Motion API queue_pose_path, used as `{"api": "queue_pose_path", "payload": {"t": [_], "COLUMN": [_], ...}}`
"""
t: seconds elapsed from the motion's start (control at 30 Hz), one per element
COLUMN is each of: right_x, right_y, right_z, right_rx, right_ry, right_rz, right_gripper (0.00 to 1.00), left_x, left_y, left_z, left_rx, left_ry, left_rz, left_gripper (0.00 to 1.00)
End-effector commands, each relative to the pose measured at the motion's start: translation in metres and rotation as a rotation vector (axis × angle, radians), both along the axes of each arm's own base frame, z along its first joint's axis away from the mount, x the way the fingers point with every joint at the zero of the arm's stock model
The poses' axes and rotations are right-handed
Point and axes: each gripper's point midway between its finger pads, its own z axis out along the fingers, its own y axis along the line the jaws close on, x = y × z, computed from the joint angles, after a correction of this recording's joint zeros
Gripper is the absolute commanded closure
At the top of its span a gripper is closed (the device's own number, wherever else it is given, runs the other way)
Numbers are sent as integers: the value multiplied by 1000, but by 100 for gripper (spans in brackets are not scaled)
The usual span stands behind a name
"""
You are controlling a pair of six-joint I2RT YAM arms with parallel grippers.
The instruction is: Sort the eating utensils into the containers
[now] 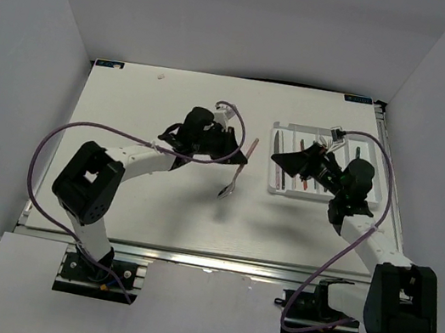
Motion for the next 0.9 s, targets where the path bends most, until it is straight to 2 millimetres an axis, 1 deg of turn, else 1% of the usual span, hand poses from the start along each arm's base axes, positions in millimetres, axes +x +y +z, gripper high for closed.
{"api": "queue_pose_path", "payload": {"t": [0.0,0.03,0.07,0.1,0.13,0.2,0.23,0.27,0.33,0.4,0.5,0.53,0.57,0.6,0.63,0.67,0.7,0.73,0.77,0.8,0.83,0.87], "right_x": [-13,-12,-8,-4,-1,11,10,12,11,14,19,20,23,25,25,32,34,40,42,40,38,43], "right_y": [8,8,7,6,6,4,8,9,14,12,9,10,9,10,14,12,11,8,6,4,7,1], "right_z": [48,47,44,35,30,23,13,11,12,11,7,9,3,3,1,-1,-4,-6,-4,-9,-9,-10], "right_rx": [90,92,95,88,74,50,15,4,5,6,-10,-9,-26,-37,-53,-84,-118,-145,-156,-178,-191,-209], "right_ry": [-180,-170,-152,-94,-76,-26,4,12,5,13,40,38,65,69,78,111,116,134,148,178,191,202], "right_rz": [101,100,80,62,46,-11,-6,-18,-8,-29,-64,-66,-90,-99,-104,-158,-183,-259,-295,-321,-340,-400], "right_gripper": [18,18,19,19,22,25,26,26,27,27,29,30,30,31,32,32,31,31,31,32,31,31], "left_x": [-32,-43,-48,-48,-48,-46,-49,-50,-55,-58,-55,-52,-52,-45,-39,-37,-37,-17,-12,-14,-1,0], "left_y": [-30,-33,-33,-33,-32,-32,-34,-35,-39,-42,-44,-44,-43,-43,-44,-40,-41,-32,-28,-29,-20,-15], "left_z": [72,77,76,83,86,83,83,83,85,87,85,85,80,75,77,62,60,56,54,53,52,52], "left_rx": [-330,-364,-379,-399,-397,-370,-360,-359,-369,-386,-374,-364,-337,-300,-275,-196,-130,-46,26,86,156,221], "left_ry": [-87,-68,-69,-92,-104,-104,-126,-127,-134,-138,-140,-146,-130,-157,-182,-148,-198,-240,-241,-279,-314,-324], "left_rz": [-211,-245,-255,-256,-248,-229,-244,-253,-267,-276,-253,-242,-230,-198,-174,-137,-126,-7,41,56,146,180], "left_gripper": [100,100,100,100,100,100,100,100,100,100,100,100,100,100,100,100,100,100,100,100,100,100]}}
